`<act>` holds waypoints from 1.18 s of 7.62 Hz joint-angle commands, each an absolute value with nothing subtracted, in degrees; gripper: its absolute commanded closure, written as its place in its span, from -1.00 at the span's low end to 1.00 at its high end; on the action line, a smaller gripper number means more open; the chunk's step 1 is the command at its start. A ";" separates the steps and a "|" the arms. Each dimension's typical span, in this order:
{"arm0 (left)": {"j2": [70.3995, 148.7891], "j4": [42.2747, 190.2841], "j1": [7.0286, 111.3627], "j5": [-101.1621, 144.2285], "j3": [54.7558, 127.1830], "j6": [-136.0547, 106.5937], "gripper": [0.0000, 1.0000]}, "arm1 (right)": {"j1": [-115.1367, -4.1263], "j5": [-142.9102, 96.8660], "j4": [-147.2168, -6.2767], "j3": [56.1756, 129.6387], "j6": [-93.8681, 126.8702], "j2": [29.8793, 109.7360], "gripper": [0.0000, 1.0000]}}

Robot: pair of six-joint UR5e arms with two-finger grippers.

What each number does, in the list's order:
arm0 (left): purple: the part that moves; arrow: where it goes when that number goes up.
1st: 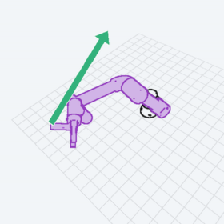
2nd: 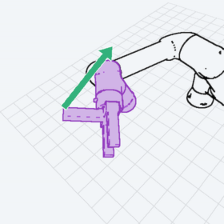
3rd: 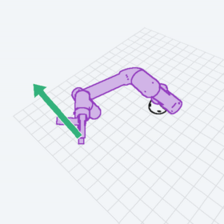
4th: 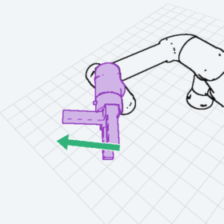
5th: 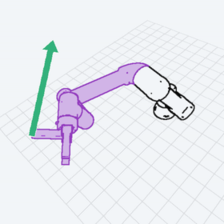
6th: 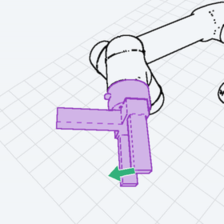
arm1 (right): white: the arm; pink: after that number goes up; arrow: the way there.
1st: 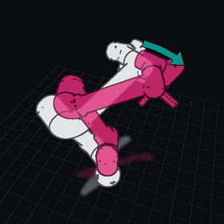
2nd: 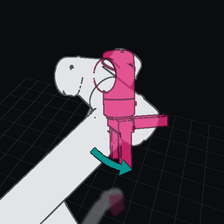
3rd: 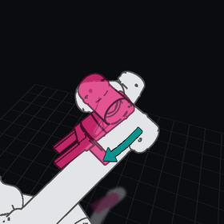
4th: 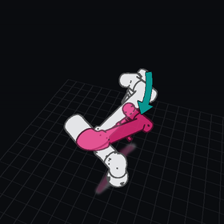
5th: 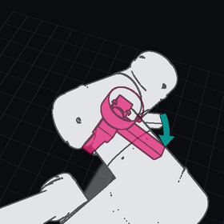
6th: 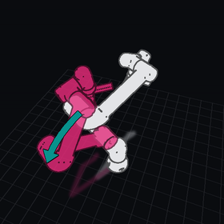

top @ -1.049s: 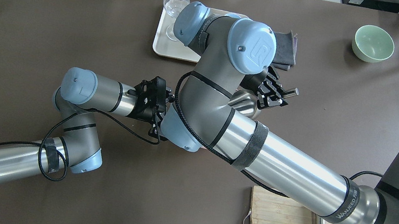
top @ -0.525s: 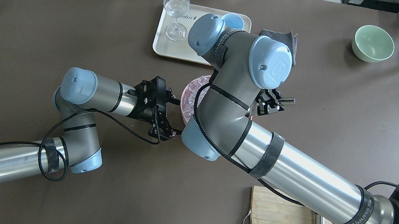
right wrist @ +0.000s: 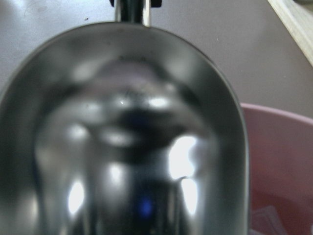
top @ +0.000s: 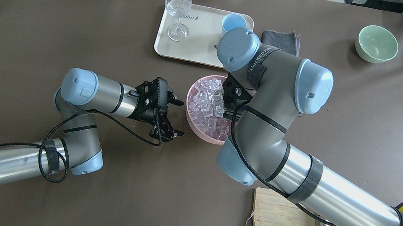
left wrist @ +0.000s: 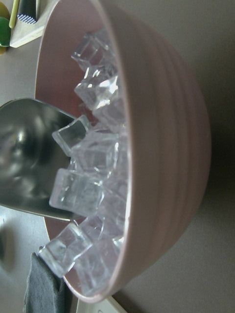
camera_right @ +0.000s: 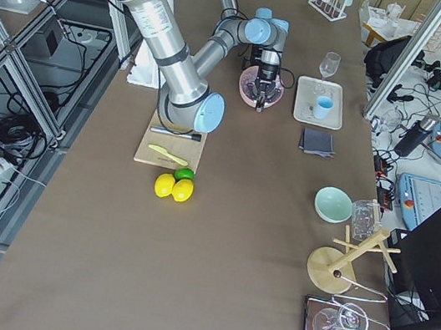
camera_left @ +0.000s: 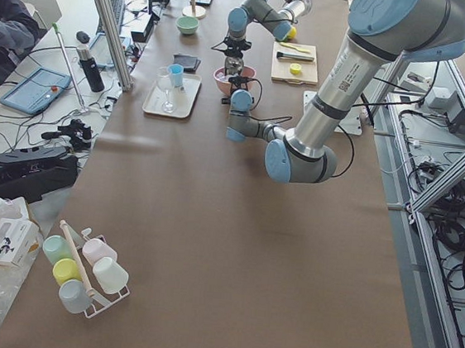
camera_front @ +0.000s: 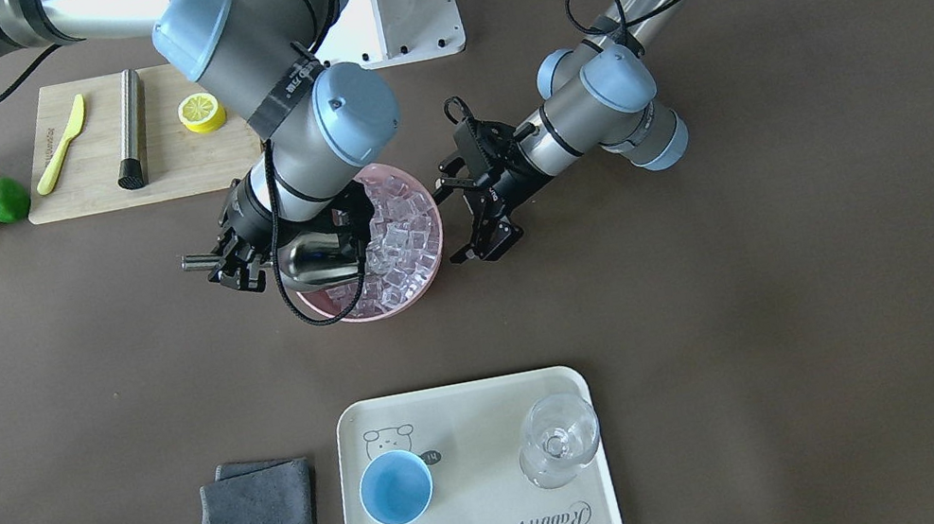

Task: Put ice in cup with scoop
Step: 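Drag the scoop through the ice to fill it with cubes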

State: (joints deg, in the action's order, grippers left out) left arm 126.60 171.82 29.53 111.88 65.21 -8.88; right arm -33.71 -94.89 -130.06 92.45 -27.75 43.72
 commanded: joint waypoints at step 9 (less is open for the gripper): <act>126.56 171.56 29.44 111.88 65.21 -8.88 -0.96 | -33.66 -100.36 -113.39 104.41 -19.69 54.84 1.00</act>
